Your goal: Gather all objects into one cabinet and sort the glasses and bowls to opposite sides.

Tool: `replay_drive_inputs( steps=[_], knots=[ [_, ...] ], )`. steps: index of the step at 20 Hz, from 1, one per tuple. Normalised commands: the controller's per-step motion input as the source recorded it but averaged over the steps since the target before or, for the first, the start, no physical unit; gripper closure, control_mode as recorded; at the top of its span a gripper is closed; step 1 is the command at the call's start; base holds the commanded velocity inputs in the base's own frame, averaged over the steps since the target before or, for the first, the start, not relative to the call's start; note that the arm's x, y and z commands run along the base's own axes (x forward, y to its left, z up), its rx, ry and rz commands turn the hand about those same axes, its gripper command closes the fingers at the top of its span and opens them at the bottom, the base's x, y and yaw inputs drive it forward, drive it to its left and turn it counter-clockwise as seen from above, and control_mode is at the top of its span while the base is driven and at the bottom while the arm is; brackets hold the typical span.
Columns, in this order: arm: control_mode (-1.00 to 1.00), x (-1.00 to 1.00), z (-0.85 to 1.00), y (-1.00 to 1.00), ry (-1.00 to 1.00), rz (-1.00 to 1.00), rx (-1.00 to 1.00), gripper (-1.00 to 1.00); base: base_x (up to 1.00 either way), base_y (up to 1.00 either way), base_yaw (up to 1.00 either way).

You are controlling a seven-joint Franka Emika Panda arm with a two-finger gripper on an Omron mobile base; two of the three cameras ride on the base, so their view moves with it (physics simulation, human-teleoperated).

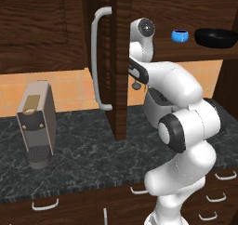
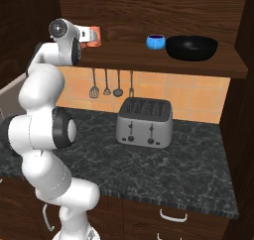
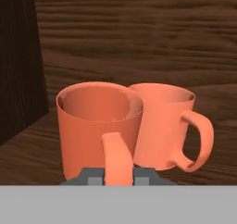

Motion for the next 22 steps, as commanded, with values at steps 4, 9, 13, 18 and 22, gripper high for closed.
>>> replay_drive_inputs(
  steps=[4,9,13,18,22],
  knots=[
    [-1.00,0.18,0.00,0.15,0.02,0.00,0.00,1.00,0.00,0.00,0.00],
    [-1.00,0.03,0.00,0.07,0.01,0.00,0.00,-1.00,0.00,0.00,0.00],
    [-1.00,0.00,0.00,0.00,0.00,0.00,0.00,-1.00,0.00,0.00,0.00],
    [-1.00,-0.13,0.00,0.00,0.00,-0.01,0.00,-1.00,0.00,0.00,0.00],
    [-1.00,-0.54,0.00,-0.14,0.00,-0.06,0.00,-1.00,0.00,0.00,0.00]
  ],
)
